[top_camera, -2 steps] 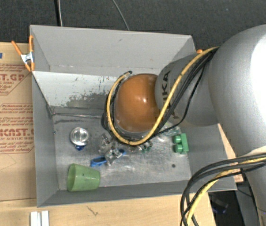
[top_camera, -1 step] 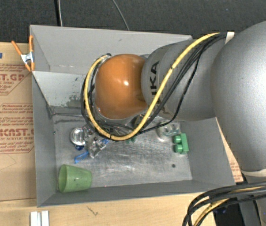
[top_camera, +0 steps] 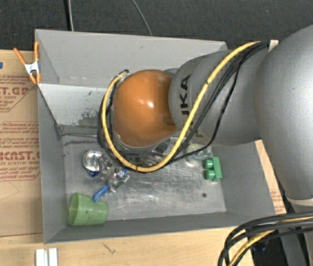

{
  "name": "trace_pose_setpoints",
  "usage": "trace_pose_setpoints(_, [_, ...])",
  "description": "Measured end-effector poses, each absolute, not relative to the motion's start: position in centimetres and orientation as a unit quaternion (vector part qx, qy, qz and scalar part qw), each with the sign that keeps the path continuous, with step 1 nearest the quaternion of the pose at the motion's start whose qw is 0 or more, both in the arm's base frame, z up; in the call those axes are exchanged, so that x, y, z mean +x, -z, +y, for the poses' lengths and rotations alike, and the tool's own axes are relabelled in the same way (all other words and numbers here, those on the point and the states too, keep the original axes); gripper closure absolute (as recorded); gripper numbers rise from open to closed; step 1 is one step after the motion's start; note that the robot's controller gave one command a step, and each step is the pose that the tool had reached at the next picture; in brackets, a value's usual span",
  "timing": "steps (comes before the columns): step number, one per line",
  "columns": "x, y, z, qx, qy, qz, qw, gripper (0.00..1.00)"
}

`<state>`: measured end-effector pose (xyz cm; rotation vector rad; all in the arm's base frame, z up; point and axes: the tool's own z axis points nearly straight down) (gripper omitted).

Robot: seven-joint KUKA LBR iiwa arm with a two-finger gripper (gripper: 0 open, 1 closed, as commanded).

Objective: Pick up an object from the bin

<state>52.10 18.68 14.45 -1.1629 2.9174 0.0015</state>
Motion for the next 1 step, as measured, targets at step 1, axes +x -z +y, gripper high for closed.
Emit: trace_pose_setpoints(1, [52.98,-22.75,18.20,-0.363,0.000,0.932,0.006,1.00])
